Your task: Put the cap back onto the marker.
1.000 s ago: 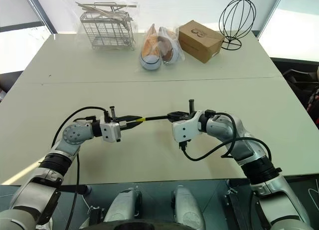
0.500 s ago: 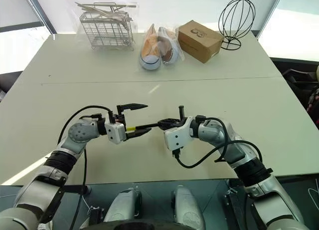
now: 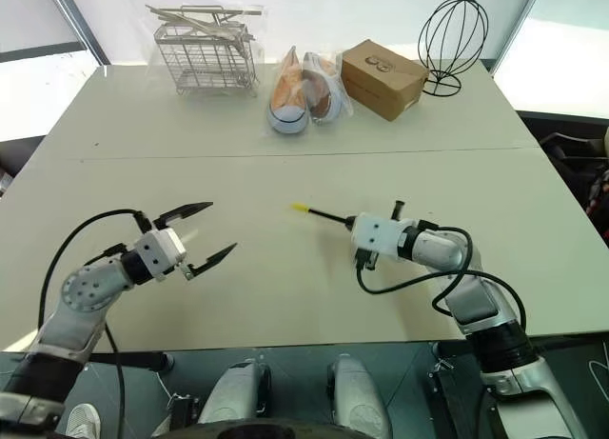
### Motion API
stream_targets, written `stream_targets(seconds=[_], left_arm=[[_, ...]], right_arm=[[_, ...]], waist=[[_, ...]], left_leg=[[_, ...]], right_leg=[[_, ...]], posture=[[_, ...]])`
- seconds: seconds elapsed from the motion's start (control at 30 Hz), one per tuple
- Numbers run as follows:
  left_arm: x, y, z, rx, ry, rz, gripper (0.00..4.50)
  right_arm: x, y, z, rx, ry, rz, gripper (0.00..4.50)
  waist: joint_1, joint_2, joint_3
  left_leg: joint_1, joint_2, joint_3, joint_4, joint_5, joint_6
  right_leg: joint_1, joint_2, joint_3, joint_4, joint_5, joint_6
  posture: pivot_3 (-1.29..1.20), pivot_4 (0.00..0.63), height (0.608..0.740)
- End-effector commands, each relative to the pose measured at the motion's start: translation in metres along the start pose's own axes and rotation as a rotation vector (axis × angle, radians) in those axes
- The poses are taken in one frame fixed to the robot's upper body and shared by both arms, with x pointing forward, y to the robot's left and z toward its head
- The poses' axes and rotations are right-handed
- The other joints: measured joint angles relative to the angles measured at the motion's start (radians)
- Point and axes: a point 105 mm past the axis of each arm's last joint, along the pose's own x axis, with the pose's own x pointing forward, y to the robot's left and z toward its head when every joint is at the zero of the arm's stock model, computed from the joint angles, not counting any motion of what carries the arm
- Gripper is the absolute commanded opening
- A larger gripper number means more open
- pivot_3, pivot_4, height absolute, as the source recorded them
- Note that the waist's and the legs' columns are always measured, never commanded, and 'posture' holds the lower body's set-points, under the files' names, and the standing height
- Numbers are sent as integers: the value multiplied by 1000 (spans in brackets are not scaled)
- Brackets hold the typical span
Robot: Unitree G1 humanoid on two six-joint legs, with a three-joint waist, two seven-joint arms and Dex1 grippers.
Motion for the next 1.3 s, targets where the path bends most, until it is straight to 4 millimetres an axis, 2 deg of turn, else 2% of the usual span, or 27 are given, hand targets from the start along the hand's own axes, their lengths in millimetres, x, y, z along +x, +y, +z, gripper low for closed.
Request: stream_targets(seconds=[0.03,0.13,0.27,0.37,0.7,0.77,0.8,0.93,0.97,1.0,1.1,1.17,1.3], left_arm=[[-5,14,7,-193,50,151,4472],[-7,13,4,-325,105,229,4472],[-6,11,3,-400,145,270,4472],[-5,11,0,-459,165,303,4472],[6,12,2,-463,161,311,4472],[8,13,3,-462,156,319,4500],[8,13,4,-462,155,321,4500],[10,13,6,-462,138,320,4500],[10,14,7,-463,130,321,4500],[10,14,9,-465,121,323,4500],[9,13,12,-472,106,322,4500],[8,11,13,-466,107,318,4500],[5,10,8,-460,122,331,4500]], right_arm=[[-14,-23,5,248,-4,-160,39],[-22,-29,-1,390,29,-238,39],[-30,-32,-11,496,80,-303,39],[-38,-34,-28,598,117,-381,39],[-47,-34,-69,635,226,-471,39],[-49,-35,-74,637,231,-480,993],[-49,-35,-73,641,224,-483,1245],[-46,-37,-61,632,168,-481,3371],[-46,-39,-57,630,148,-487,4067],[-46,-41,-53,620,126,-495,4426],[-49,-54,-37,590,47,-555,4472],[-51,-60,-20,570,-55,-583,4472],[-47,-43,-5,585,-150,-537,4472]], waist=[[0,0,0],[2,0,0],[0,0,0],[0,0,0],[-1,0,0],[-1,0,0],[-2,0,0],[-2,0,0],[-2,0,0],[-2,0,0],[-2,0,0],[-2,0,0],[-2,0,0]], left_leg=[[0,0,0,0,0,0],[0,0,-1,0,0,0],[0,-2,-1,0,0,0],[0,-2,-1,0,0,0],[-1,-2,0,0,0,0],[-1,-2,0,-1,0,0],[-1,-2,0,-1,0,0],[-1,-2,0,-1,0,0],[-1,-2,0,-1,0,0],[-1,-2,0,-1,0,0],[-1,-2,0,-1,0,0],[-1,-2,0,-1,0,0],[-1,-2,0,-2,0,0]], right_leg=[[0,0,0,0,0,0],[0,-1,0,0,0,0],[0,-1,0,0,0,0],[0,-1,0,0,0,0],[0,0,1,-1,-2,-3],[-1,0,1,-2,-2,-3],[-1,0,1,-2,-2,-3],[-1,1,1,-2,-1,-3],[-1,1,1,-2,-1,-2],[-1,1,1,-2,-1,-2],[-1,1,1,-2,-1,-2],[-1,1,1,-2,-1,-2],[-1,1,1,-3,-1,-1]], posture=[[0,150,740],[0,150,740],[0,150,740],[0,150,740],[0,150,740],[0,150,740],[0,150,740],[0,150,740],[0,150,740],[0,150,740],[0,150,740],[0,150,740],[0,150,740]])
